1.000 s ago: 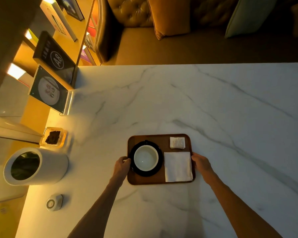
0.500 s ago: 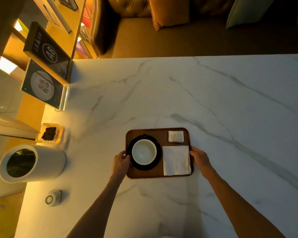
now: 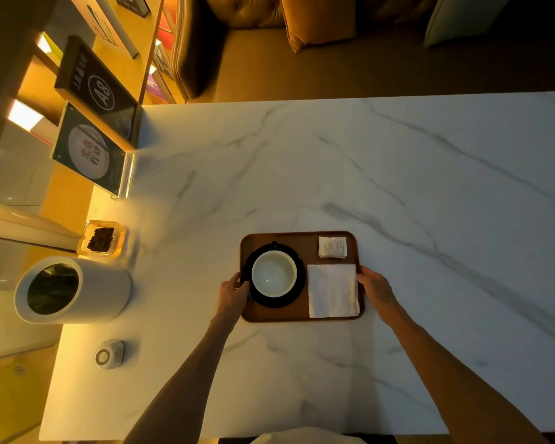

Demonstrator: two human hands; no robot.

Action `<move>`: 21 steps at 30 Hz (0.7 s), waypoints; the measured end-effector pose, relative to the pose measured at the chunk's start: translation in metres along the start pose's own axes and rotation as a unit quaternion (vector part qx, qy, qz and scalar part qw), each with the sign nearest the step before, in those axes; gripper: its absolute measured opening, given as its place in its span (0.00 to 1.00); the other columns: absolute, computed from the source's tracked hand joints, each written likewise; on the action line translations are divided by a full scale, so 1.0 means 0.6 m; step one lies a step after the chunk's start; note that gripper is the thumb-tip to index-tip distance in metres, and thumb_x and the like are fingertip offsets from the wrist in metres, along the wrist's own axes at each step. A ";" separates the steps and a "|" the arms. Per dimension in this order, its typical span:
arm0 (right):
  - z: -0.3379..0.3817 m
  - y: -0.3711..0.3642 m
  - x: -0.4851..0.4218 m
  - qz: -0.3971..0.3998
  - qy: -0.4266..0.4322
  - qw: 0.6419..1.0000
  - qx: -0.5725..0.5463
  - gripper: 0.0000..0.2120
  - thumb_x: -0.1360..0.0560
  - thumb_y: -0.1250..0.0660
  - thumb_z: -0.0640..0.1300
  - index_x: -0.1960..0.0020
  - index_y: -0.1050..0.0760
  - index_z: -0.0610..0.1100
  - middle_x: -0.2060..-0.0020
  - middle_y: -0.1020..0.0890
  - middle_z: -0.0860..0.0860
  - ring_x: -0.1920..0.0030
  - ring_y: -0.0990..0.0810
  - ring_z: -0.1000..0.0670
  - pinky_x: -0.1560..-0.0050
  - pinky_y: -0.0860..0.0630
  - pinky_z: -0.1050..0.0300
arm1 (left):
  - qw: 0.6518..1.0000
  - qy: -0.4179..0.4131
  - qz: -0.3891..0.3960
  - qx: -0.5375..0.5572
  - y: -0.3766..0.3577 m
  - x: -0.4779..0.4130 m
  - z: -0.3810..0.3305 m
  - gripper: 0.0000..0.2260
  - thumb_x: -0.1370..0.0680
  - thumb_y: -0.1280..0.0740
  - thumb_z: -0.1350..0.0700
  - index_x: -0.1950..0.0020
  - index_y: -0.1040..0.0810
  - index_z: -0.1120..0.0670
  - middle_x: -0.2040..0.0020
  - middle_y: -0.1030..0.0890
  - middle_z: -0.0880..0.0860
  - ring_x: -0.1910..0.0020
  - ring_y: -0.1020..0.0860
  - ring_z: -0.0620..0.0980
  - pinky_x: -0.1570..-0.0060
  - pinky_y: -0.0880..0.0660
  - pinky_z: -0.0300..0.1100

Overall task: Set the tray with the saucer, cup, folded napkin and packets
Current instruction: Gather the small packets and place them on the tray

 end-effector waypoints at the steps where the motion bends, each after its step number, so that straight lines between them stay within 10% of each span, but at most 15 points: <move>1: 0.000 -0.003 0.002 0.002 0.010 1.000 0.012 0.13 0.20 0.41 0.41 0.40 0.25 0.38 0.47 0.19 0.39 0.47 0.21 0.40 0.44 0.24 0.48 | 1.000 -0.004 0.002 -0.004 0.000 0.002 0.001 0.14 0.18 0.42 0.59 0.33 0.26 0.57 0.43 0.20 0.61 0.42 0.22 0.62 0.41 0.23 0.61; 9: -0.023 -0.034 0.033 0.000 0.000 0.984 0.179 0.31 0.20 0.42 0.53 0.23 0.47 0.41 0.26 0.40 0.39 0.28 0.37 0.39 0.29 0.37 0.44 | 0.997 -0.061 0.029 -0.034 0.001 0.032 0.031 0.18 0.16 0.45 0.55 0.27 0.31 0.51 0.36 0.23 0.55 0.37 0.25 0.56 0.35 0.27 0.59; 21: -0.036 -0.025 0.066 -0.013 0.099 0.980 0.170 0.23 0.19 0.44 0.49 0.28 0.39 0.40 0.33 0.29 0.40 0.34 0.28 0.41 0.34 0.29 0.47 | 0.983 -0.038 0.034 -0.174 0.018 0.053 0.052 0.21 0.16 0.48 0.52 0.25 0.39 0.60 0.27 0.31 0.61 0.29 0.32 0.60 0.31 0.34 0.54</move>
Point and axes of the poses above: each hand's wrist, its own x-axis away from the middle knuckle, its own y-axis out of the back of the hand, z = x × y, the point moved 2 cm from there along -x, towards the middle knuckle
